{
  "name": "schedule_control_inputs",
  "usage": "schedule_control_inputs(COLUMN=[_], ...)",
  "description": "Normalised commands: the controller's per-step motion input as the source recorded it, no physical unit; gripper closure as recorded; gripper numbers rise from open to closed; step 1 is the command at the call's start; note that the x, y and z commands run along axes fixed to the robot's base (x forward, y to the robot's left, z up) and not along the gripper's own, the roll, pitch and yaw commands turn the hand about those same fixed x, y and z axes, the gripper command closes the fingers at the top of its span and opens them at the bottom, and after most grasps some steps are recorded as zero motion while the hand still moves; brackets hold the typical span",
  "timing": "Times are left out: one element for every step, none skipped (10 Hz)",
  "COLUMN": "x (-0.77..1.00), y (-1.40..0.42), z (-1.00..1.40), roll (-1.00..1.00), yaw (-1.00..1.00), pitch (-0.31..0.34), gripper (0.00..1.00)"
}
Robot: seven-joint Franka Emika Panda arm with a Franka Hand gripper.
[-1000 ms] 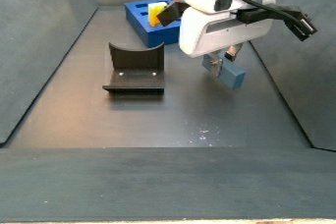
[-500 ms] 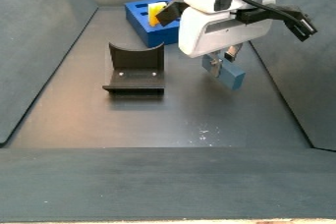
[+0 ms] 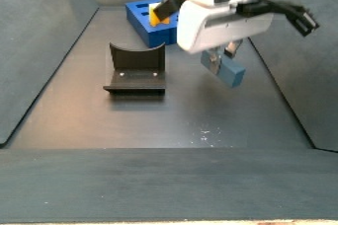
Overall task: Pick up the rectangle object. Place the rectangle object on the fixture. Regrasp the rectangle object. Move to above the board. Insert the rectangle object.
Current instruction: Place the rectangle object on the fixture.
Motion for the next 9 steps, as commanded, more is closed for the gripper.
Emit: schedule_control_inputs(x=[-0.02,-0.02,-0.03,-0.03,-0.03,-0.04,-0.04,-0.04,-0.03], y=[-0.02,-0.01,-0.01,-0.01,0.00,0.00,0.00,0.00,0.01], z=[1.00,1.00,1.00,1.00,1.00,1.00,1.00,0.99,0.86], roll=[0.04,0.06,0.09,0.10,0.13,0.14,0.16,0.17,0.18], yaw=[-0.05,-0.04,-0.04,-0.03,-0.03,-0.02,0.00,0.00,0.01], pitch=[0.041,0.063,0.079,0.076,0.075,0.071,0.076,0.080,0.082], gripper=[1.00,1.00,1.00,1.00,1.00,1.00,1.00,1.00,1.00])
